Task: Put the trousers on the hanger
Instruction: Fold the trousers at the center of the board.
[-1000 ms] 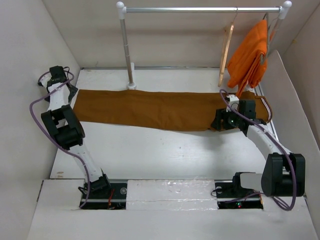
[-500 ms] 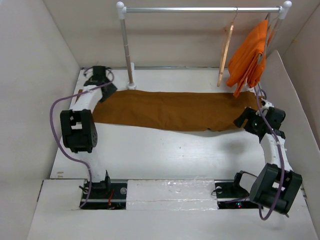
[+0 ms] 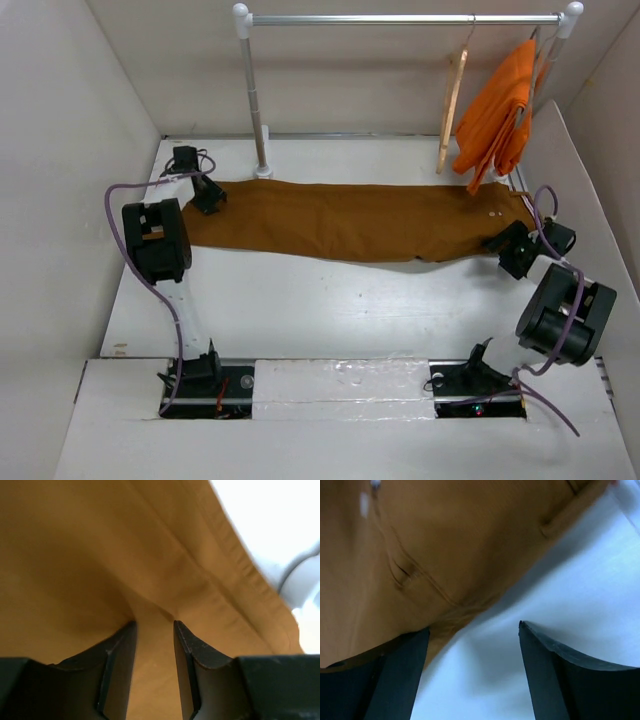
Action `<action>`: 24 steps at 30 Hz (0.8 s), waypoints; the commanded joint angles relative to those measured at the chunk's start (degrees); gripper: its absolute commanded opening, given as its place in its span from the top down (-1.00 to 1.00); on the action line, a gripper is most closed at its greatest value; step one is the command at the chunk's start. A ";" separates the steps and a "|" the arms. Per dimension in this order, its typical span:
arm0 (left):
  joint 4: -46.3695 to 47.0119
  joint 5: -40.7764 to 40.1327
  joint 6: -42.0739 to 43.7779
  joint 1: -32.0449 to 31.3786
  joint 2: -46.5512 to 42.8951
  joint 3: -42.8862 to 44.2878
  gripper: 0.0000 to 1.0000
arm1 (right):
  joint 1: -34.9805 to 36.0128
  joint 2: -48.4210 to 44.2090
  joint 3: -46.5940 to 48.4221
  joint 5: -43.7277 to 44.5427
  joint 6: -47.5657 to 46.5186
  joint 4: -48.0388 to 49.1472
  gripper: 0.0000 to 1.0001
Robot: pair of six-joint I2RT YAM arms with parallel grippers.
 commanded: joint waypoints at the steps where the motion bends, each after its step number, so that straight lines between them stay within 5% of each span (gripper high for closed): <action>1: -1.51 3.02 -0.17 4.50 2.12 2.46 0.35 | 0.83 3.08 1.12 2.35 5.56 8.88 -0.21; 3: -1.86 2.67 -0.08 5.40 2.57 2.81 0.35 | 0.31 3.35 1.73 2.80 4.79 8.90 -0.08; 4: -2.12 2.49 0.53 6.97 3.18 3.08 0.35 | 0.30 3.62 2.44 4.37 4.18 8.81 0.31; 6: -3.00 1.09 0.62 8.39 3.71 3.43 0.34 | -0.22 4.14 4.98 5.35 1.03 8.19 0.51; 7: -3.00 0.91 0.71 8.92 4.15 3.69 0.34 | -0.22 4.50 6.04 6.05 -0.39 7.93 0.76; 10: -4.67 -2.15 2.46 9.54 4.94 5.71 0.33 | -0.84 5.90 10.26 8.07 -6.01 3.98 1.00; 19: -9.24 -15.33 5.19 10.06 4.69 9.06 0.33 | -4.17 4.68 11.15 11.68 -12.09 -1.02 1.00; 24: -10.12 -18.25 3.00 14.71 1.26 -0.67 0.33 | -4.79 -4.36 3.60 12.21 -12.00 -7.27 1.00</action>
